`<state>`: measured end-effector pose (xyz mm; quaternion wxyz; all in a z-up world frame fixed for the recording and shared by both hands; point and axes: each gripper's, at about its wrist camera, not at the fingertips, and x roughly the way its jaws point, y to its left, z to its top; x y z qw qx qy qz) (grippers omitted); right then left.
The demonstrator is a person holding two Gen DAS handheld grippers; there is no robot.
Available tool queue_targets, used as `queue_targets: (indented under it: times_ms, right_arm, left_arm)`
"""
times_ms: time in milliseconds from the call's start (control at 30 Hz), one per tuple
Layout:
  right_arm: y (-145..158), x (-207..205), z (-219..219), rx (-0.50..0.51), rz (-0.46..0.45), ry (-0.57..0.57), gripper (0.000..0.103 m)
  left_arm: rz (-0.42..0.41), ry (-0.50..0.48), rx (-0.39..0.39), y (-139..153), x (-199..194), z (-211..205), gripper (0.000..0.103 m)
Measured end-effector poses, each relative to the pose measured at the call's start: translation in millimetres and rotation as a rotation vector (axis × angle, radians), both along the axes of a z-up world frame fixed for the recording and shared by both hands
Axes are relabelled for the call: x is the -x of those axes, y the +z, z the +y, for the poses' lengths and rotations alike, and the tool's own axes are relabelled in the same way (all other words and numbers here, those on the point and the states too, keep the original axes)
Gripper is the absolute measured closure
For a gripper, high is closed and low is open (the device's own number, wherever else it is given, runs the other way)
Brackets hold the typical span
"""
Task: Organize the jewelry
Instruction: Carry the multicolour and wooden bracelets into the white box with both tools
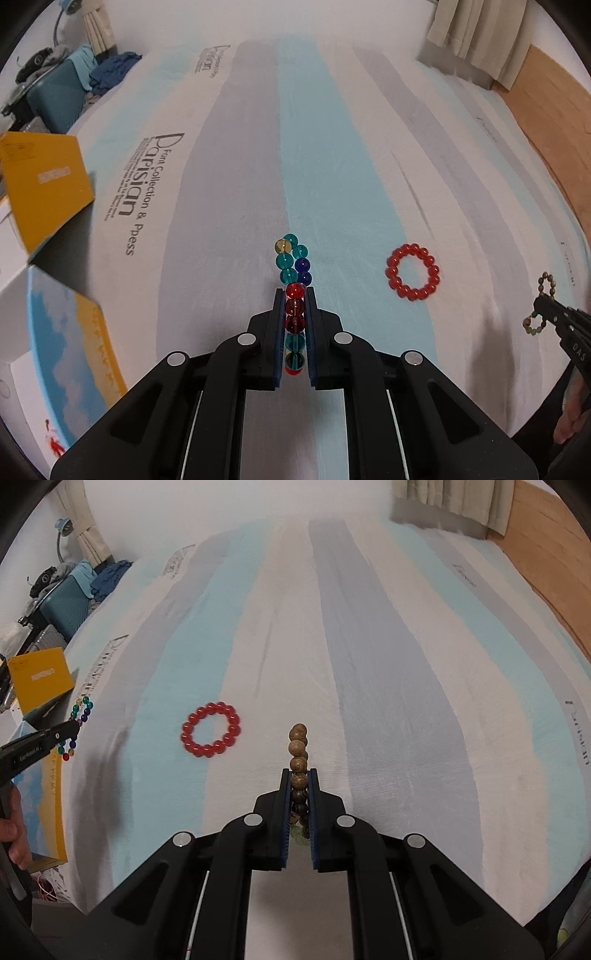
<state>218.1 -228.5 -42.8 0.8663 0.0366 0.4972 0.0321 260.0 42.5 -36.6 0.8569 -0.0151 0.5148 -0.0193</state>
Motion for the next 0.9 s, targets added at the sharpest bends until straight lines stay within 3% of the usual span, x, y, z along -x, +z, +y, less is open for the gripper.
queue_targets:
  times_ms: [533,900]
  right_arm:
    - [53.7,32.2,52.5,-0.001,-0.087,0.069,0.096]
    - [79.9,54.2,110.5,-0.008,-0.133,0.155,0.096]
  left_arm:
    - [-0.053,0.038,-0.007,42.6,65.4,20.1,0.094]
    - [-0.095,0.096,-0.017,74.6,109.1,60.2,0.094]
